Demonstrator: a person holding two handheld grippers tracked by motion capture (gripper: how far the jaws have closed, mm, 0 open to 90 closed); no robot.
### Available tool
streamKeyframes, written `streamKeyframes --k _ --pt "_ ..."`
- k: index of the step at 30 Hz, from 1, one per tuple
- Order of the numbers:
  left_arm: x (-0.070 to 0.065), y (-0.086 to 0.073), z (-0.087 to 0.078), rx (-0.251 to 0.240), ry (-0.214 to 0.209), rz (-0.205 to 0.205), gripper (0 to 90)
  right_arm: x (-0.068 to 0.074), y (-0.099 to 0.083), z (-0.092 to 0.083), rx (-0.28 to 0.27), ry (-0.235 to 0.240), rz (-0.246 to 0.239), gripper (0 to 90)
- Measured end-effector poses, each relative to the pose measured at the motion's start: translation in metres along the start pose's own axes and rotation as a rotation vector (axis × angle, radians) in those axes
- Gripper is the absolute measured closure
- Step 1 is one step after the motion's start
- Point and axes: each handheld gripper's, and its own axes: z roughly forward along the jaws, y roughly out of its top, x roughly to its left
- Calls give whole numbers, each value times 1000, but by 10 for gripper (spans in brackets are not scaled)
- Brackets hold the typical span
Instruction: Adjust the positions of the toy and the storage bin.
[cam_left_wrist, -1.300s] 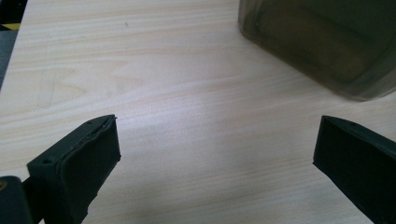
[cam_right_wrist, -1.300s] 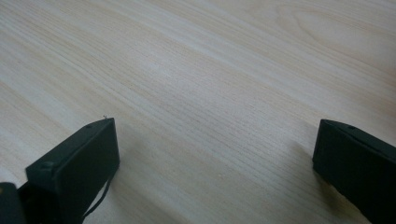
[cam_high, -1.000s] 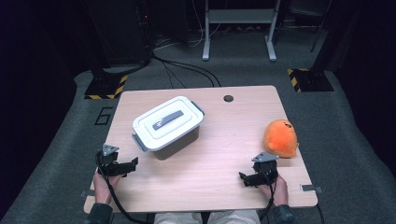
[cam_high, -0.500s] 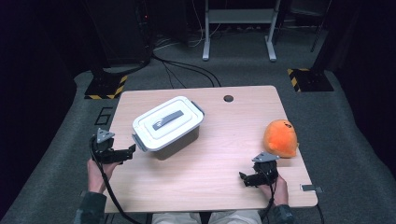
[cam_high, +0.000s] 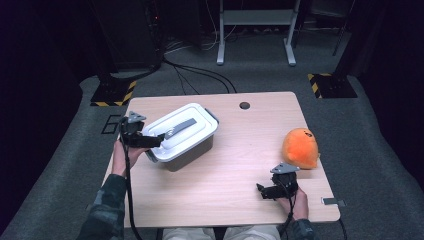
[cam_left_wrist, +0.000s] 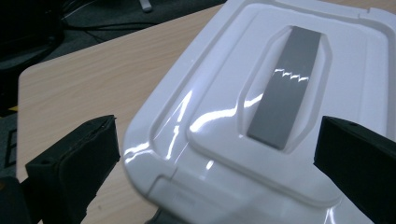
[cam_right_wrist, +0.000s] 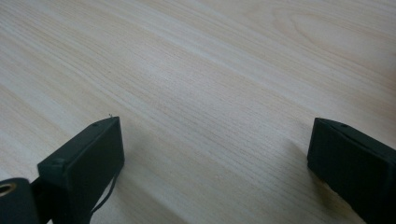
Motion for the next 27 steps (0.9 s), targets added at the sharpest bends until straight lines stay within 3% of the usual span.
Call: streamKeyframes --k 8,14,15,17,18,23,27 --pt "-19 21 33 48 -40 66 0 0 0 0 -1 5 2 35" --pt "-29 31 45 72 -46 103 13 -1 0 0 -1 5 1 37" --pt "-29 32 48 66 -51 112 129 0 0 0 -3 2 -1 38" --pt "-29 33 49 69 -62 114 254 0 0 0 -3 2 -1 38" --pt "-28 33 52 75 -88 118 350 0 0 0 -3 2 -1 38" --pt "-33 34 52 67 -125 142 516 -1 0 0 -4 3 0 41" --pt "-33 35 54 65 -158 137 601 -1 0 0 -4 4 0 41"
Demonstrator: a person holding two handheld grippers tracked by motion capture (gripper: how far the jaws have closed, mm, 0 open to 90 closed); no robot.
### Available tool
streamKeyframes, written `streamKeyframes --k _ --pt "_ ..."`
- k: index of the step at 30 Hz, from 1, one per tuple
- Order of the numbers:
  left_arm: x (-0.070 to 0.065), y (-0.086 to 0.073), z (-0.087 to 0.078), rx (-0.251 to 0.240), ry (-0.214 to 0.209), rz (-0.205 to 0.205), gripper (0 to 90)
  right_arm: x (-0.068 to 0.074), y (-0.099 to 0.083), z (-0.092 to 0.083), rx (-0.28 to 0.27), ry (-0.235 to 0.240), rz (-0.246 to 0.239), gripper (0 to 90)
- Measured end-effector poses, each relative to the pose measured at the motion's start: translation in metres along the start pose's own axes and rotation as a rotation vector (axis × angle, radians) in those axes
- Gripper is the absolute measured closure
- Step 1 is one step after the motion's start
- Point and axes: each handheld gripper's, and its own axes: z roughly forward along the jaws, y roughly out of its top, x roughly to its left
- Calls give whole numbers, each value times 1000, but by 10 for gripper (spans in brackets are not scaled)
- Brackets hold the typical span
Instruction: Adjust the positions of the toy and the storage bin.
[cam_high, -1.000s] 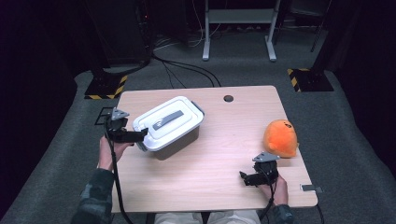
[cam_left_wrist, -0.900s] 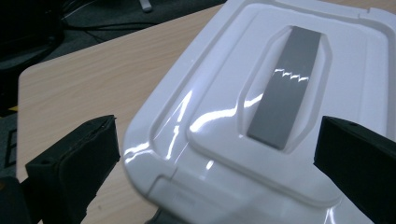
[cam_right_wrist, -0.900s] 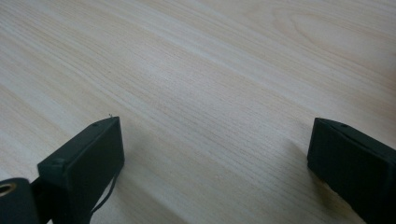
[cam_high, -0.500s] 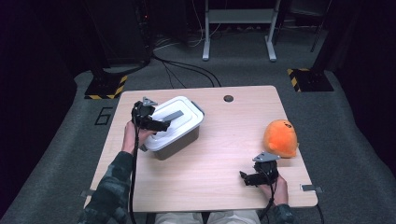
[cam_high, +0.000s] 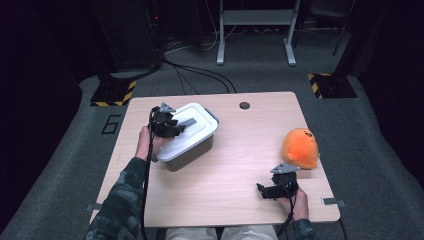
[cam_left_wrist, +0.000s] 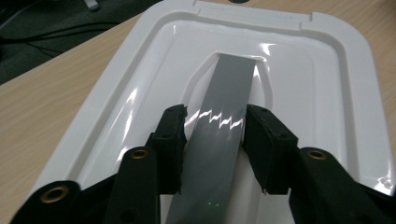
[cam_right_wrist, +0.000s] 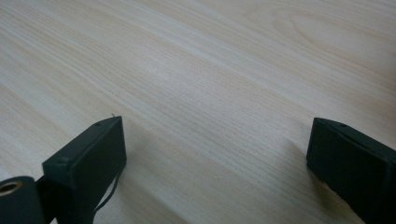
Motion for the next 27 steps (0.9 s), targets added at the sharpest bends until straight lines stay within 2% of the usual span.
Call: streamKeyframes --k 2,3,6,7,10,14,23,27 --pt "-1 0 1 -8 -5 -5 604 0 0 0 0 0 0 41" --pt "-1 0 1 -1 -6 11 607 0 0 0 0 0 0 41" --pt "-2 0 1 -5 -13 4 619 0 0 0 0 -1 0 41" --pt "-3 1 0 5 -29 11 628 0 0 0 0 0 0 43" --pt "-6 1 1 -1 -23 11 642 0 0 0 0 1 3 44" --pt "-14 3 1 9 -20 33 659 0 0 0 -1 0 3 45" --pt "-18 2 1 -9 -30 23 665 0 0 0 -1 0 0 45" --pt "-20 2 1 -9 -41 31 666 0 0 0 -1 0 1 45"
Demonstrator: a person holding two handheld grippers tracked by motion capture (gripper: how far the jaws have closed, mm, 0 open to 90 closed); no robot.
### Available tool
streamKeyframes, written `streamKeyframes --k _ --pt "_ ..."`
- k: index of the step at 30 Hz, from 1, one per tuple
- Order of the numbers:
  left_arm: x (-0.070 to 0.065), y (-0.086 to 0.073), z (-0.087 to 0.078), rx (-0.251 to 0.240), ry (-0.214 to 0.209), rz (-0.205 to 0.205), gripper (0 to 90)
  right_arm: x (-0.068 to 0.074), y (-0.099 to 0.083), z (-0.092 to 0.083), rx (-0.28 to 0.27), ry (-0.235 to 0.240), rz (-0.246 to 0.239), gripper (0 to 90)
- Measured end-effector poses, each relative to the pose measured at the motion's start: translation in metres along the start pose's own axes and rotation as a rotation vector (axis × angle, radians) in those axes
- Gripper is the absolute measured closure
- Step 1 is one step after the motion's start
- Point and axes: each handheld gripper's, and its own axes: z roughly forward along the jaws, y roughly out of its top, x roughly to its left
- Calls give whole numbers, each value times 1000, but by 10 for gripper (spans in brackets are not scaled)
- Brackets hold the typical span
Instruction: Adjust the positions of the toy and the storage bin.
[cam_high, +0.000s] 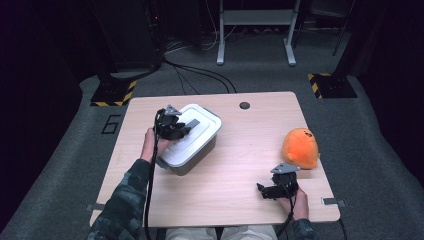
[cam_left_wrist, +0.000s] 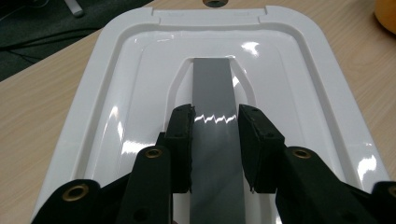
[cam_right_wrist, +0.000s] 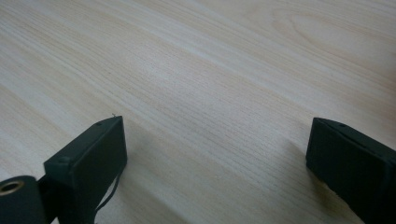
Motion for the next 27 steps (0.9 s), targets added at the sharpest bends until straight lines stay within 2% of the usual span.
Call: streamKeyframes --k 2,5,15,20,27 --pt "-1 0 1 -6 -1 -8 666 0 0 0 0 0 -2 45" --pt "-4 1 1 -1 -6 2 665 0 0 0 0 0 -2 45" --pt "-12 4 5 -6 -51 -9 665 0 0 0 0 0 -2 45" --pt "-22 8 10 -12 -90 -4 665 0 0 0 0 1 -1 45" --pt "-38 14 15 -12 -115 18 665 0 0 0 1 1 -2 45"
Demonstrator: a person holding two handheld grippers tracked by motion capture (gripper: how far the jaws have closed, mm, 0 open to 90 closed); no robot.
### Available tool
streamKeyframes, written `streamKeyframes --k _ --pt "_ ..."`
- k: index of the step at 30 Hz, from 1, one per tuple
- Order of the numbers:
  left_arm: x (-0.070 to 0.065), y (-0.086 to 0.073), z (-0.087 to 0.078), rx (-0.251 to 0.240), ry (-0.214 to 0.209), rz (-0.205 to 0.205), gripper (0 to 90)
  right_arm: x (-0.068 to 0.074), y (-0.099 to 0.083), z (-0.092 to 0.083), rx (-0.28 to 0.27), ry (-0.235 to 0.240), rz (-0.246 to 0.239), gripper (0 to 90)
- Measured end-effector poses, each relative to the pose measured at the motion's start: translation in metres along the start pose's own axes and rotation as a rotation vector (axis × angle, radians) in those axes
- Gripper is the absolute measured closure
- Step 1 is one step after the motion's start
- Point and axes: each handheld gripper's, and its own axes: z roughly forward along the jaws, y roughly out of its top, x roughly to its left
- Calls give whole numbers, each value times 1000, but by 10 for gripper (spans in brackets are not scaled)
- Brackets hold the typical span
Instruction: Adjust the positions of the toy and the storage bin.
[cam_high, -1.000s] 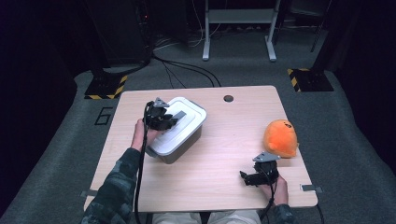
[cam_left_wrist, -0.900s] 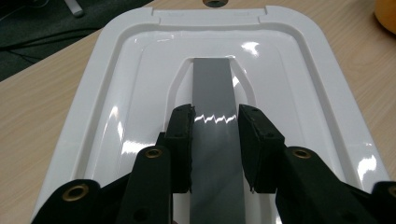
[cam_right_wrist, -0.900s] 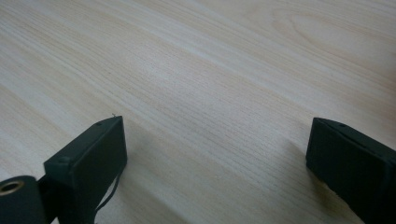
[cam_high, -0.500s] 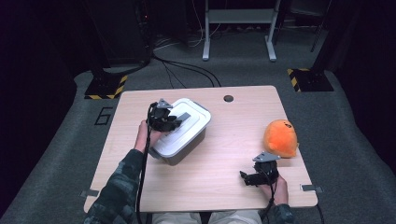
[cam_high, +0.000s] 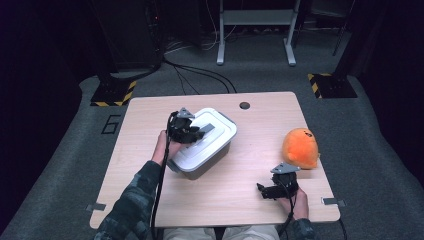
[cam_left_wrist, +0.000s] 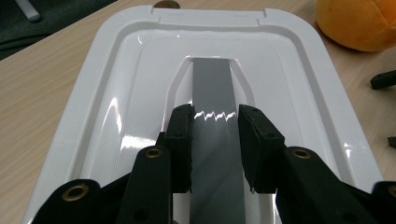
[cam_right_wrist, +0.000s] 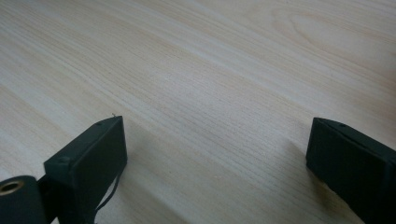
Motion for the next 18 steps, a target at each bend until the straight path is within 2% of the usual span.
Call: streamKeyframes --k 1,18 --pt "-4 2 2 6 -2 13 665 0 0 0 0 0 2 45" --pt "-28 13 16 3 -39 41 665 0 0 0 0 0 0 45"
